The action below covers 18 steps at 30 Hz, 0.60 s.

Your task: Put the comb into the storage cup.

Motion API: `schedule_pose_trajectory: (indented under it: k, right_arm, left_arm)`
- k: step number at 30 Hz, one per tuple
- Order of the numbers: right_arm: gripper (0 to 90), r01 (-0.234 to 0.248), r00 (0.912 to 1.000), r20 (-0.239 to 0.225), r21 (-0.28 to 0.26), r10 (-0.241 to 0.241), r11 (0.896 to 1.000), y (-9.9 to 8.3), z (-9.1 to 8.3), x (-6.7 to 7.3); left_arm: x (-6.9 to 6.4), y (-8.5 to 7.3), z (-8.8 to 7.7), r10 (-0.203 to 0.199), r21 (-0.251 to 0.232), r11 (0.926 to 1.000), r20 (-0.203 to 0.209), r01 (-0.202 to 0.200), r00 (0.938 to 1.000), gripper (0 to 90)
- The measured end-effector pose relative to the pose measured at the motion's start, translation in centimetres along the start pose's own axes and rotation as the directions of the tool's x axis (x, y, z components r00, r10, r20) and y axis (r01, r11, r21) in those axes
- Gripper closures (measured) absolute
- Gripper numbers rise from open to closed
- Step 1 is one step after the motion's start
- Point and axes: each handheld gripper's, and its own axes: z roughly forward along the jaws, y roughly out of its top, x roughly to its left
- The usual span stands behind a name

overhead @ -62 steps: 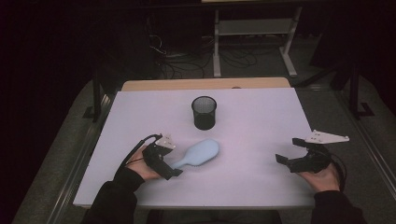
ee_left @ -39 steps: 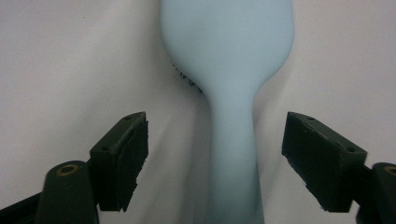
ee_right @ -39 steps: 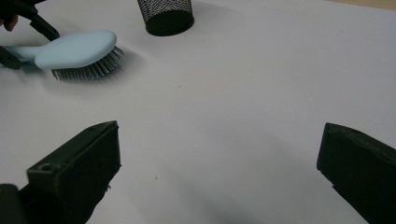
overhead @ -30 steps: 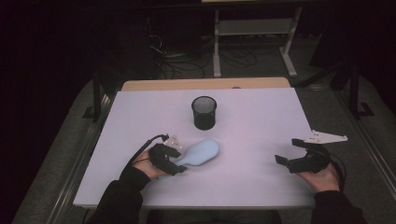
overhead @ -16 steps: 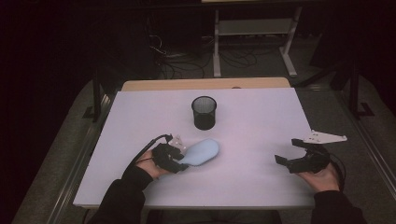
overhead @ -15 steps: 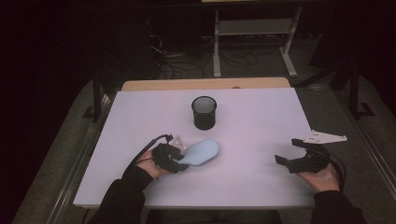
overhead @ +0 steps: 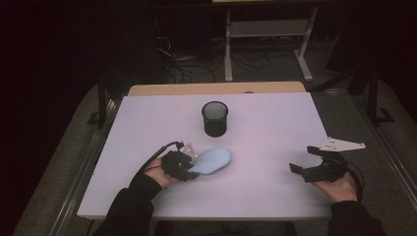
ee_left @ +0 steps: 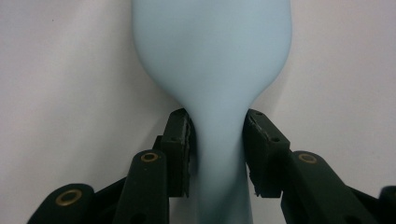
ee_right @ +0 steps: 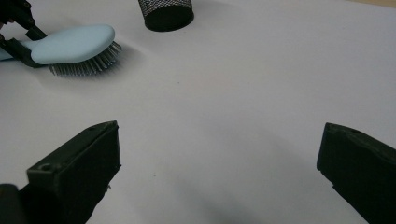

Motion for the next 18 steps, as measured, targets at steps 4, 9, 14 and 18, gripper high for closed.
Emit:
schedule_pose_trajectory:
  k: [4, 9, 14, 18]
  right_arm:
    - [0.0, 0.001, 1.0000, 0.000, 0.000, -0.001, 1.000, 0.00, 0.01, 0.01]
    - [0.0, 0.001, 1.0000, 0.000, -0.001, -0.001, 1.000, 0.00, -0.02, -0.01]
    - [0.0, 0.001, 1.0000, 0.001, 0.000, -0.001, 1.000, 0.00, 0.00, 0.00]
    - [0.0, 0.000, 1.0000, 0.000, 0.000, 0.000, 1.000, -0.01, 0.01, -0.02]
  left_arm:
    - [0.13, 0.37, 0.01, 0.010, 0.028, 0.9996, 0.008, -0.010, 0.9999, 67.8]
    - [0.06, 0.44, 0.02, 0.019, 0.032, 0.9993, -0.002, -0.019, 0.9998, 69.0]
    - [-0.07, 0.44, -0.02, 0.038, 0.036, 0.9987, -0.018, -0.037, 0.9991, 69.5]
    - [-0.29, 0.43, -0.02, 0.064, 0.033, 0.9975, -0.036, -0.063, 0.9973, 69.7]
